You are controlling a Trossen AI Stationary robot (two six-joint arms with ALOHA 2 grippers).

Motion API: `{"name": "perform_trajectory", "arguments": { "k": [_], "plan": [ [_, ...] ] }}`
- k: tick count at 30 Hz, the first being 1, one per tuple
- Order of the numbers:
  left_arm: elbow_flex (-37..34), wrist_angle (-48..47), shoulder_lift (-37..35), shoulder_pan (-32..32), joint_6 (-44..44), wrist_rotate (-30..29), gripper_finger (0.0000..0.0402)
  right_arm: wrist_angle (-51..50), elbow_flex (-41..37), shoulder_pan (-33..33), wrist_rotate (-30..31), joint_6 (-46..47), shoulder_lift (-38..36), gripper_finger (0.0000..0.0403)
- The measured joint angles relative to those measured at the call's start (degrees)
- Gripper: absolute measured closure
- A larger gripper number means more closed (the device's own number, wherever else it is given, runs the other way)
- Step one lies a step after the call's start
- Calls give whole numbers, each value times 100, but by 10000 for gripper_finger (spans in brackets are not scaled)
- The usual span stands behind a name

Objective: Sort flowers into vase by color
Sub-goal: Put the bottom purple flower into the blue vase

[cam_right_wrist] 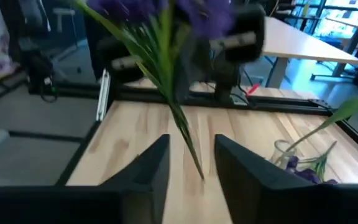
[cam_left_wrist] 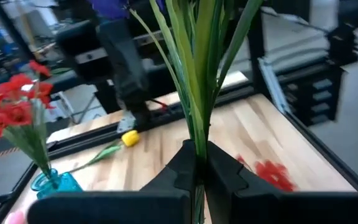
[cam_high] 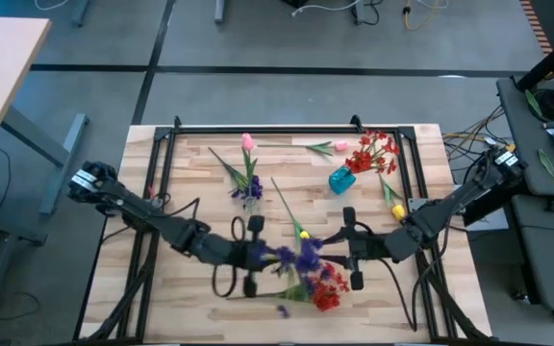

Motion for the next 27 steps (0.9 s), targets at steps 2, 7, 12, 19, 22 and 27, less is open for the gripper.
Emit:
{"name": "perform_trajectory", "arguments": {
  "k": [2,7,12,19,22,27],
  "plan": [
    [10,361,195,157,-75,-2,401,340,-121,0,5,-39,2,240],
    [63,1020,659,448,-58,0,401,716,-247,-2,-19,-85,124,172],
    [63,1533,912,599,-55,8,402,807,-221,-97,38,-30,227,132],
    [68,2038,1004,654,8,315,402,947,-210,-332,35,212,356,131],
    [70,2057,1019,695,11,328,401,1120,-210,-440,30,205,487,147],
    [70,1971,1031,783,10,320,401,1360,-209,-548,16,135,655,197]
  ]
}}
